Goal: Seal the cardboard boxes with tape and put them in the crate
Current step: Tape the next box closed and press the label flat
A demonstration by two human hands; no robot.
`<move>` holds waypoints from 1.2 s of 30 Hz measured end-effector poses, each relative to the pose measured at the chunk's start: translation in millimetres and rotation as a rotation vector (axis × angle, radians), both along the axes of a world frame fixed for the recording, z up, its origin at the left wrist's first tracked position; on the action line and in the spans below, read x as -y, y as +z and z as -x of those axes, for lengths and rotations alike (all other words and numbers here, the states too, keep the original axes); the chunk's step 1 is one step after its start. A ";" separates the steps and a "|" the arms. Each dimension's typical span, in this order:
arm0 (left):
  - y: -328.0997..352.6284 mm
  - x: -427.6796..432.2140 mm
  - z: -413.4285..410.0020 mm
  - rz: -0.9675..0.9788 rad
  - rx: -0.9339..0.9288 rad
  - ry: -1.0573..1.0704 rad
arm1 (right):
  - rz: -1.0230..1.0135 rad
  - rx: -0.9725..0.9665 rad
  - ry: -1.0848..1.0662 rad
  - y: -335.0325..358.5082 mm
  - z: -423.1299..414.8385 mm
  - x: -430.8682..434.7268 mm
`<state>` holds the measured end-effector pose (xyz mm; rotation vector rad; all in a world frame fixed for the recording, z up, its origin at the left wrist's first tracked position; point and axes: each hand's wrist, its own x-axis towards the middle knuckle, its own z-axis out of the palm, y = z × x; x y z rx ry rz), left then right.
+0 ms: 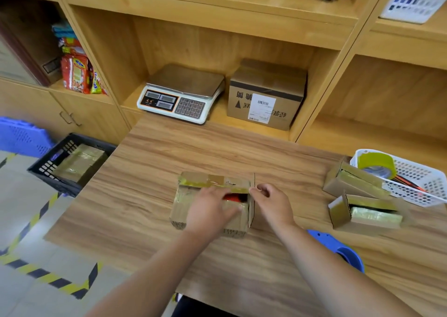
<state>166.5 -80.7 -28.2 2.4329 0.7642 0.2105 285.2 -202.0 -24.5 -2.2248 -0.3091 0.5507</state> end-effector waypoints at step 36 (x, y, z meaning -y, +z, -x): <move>-0.6 -147.9 -50.8 -0.271 -0.112 -0.206 | 0.364 0.296 0.033 10.2 35.2 -38.2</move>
